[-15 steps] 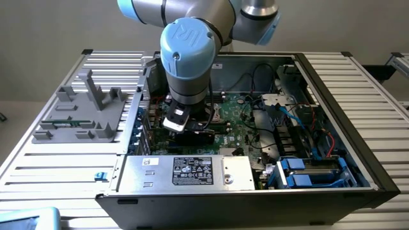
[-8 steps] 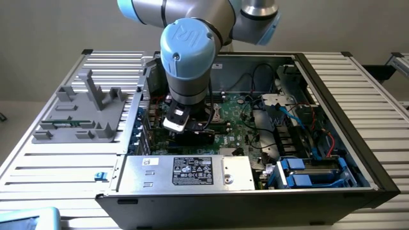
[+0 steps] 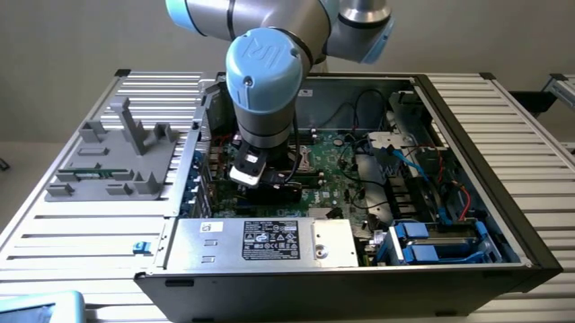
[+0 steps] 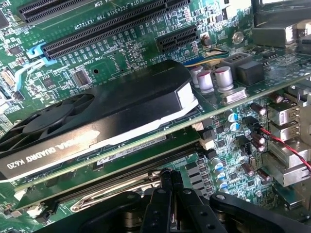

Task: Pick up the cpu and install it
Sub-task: 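Install the second cpu locking lever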

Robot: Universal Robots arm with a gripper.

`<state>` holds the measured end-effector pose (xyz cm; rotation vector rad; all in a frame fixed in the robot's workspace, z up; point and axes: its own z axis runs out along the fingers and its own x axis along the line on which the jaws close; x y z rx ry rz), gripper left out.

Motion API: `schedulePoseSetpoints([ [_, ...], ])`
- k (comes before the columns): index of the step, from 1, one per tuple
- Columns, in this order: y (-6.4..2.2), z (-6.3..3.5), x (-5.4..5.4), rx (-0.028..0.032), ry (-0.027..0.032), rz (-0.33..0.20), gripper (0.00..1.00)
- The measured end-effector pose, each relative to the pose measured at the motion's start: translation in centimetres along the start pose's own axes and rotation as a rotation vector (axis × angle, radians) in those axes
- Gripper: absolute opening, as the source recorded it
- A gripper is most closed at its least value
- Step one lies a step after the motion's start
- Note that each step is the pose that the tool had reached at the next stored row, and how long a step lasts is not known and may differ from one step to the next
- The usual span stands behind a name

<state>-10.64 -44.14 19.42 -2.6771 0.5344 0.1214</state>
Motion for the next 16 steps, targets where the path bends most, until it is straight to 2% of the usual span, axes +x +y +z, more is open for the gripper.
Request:
schedulePoseSetpoints([
  [16, -0.07, 0.45, -0.03, -0.0030, 0.0012, 0.000, 0.11],
])
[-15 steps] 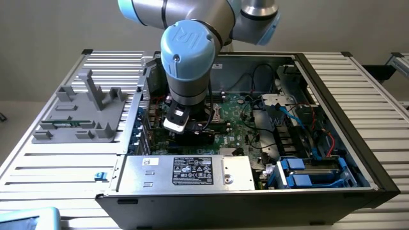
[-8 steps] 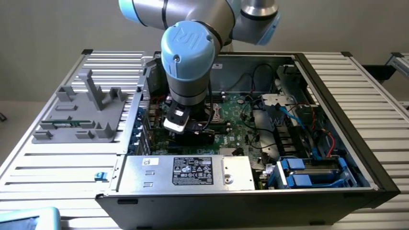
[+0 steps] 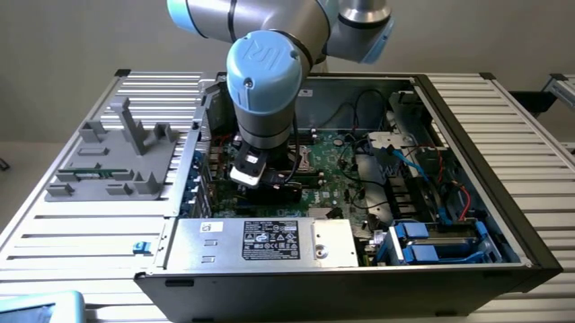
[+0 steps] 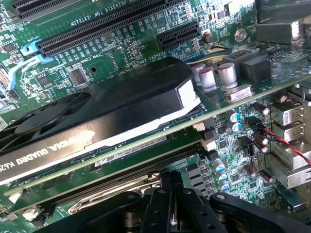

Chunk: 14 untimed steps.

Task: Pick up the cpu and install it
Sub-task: 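Install the second cpu locking lever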

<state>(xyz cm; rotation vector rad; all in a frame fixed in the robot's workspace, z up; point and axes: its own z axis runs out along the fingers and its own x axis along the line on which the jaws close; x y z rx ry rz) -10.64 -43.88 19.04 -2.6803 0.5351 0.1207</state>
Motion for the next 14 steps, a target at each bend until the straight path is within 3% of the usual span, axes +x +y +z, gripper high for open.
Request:
schedulePoseSetpoints([
  [14, -0.02, 0.11, -0.01, -0.0006, 0.0003, 0.000, 0.11],
])
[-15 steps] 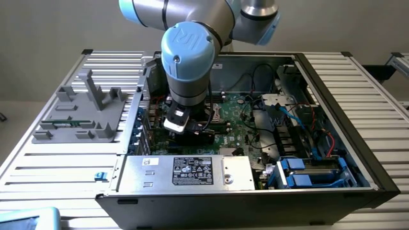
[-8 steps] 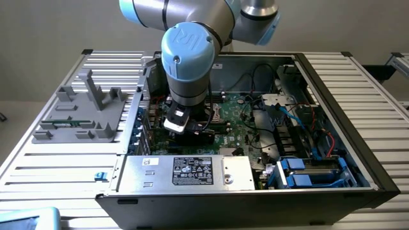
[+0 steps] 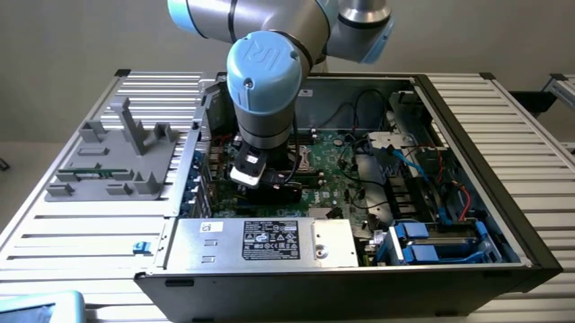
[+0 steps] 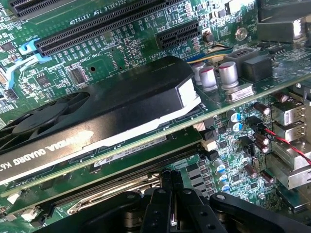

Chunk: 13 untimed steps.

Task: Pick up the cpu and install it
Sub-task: 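Install the second cpu locking lever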

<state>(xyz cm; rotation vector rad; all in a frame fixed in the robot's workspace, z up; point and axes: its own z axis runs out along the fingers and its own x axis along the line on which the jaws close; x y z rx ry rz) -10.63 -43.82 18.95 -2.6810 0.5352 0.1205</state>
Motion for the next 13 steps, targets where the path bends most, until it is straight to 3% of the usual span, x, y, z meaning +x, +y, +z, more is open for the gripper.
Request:
schedulePoseSetpoints([
  [13, 0.03, 0.09, 0.01, -0.0047, 0.0020, 0.000, 0.11],
])
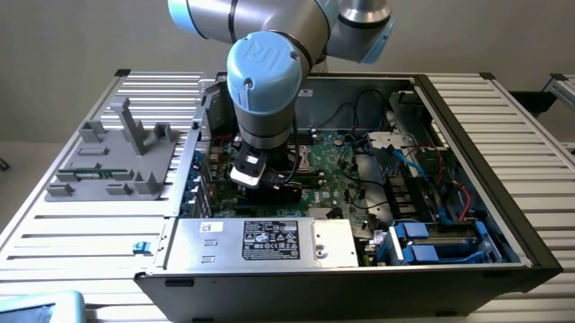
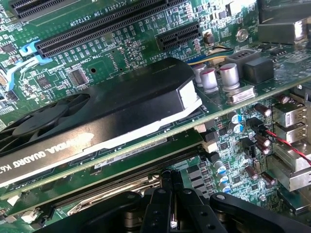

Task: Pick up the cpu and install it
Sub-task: 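Install the second cpu locking lever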

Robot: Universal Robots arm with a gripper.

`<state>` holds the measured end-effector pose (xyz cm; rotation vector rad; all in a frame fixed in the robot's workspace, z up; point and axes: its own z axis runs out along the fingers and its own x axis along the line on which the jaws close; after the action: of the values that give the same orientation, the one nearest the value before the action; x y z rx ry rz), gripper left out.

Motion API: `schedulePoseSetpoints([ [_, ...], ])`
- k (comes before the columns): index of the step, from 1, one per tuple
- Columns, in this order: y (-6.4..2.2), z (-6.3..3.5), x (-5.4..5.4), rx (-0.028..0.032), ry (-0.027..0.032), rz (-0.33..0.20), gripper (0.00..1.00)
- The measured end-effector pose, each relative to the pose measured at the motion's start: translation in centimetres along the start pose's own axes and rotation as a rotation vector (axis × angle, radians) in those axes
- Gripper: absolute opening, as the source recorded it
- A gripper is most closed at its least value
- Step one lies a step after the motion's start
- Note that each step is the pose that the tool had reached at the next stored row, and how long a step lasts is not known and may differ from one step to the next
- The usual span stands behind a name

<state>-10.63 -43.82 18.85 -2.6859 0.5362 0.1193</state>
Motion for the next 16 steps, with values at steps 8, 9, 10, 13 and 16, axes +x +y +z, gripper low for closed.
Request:
schedulePoseSetpoints([
  [8, 0.02, 0.00, -0.05, -0.0007, 0.0002, 0.000, 0.11],
  [9, 0.02, 0.00, -0.06, -0.0013, 0.0004, 0.000, 0.11],
  [10, 0.03, 0.00, -0.07, -0.0022, 0.0009, 0.000, 0.11],
  [13, 0.04, 0.00, -0.08, -0.0061, 0.0027, 0.000, 0.11],
  [16, 0.04, 0.00, -0.09, -0.0066, 0.0032, 0.000, 0.11],
])
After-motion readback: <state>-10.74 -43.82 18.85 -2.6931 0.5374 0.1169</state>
